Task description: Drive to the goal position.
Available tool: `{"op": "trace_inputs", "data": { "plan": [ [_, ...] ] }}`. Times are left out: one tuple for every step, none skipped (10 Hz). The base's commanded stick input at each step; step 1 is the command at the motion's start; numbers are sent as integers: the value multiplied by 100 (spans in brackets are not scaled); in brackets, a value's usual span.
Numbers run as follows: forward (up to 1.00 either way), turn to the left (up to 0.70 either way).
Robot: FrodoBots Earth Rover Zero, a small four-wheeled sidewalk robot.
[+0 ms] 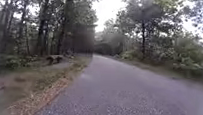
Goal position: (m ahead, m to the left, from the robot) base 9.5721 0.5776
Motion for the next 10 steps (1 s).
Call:
{"op": "trace_inputs", "data": {
  "plan": [
    [45, 0],
    [45, 0],
    [45, 0],
    [45, 0],
    [45, 0],
    [45, 0],
    [45, 0],
    [45, 0],
    [45, 0],
    [45, 0]
  ]
}}
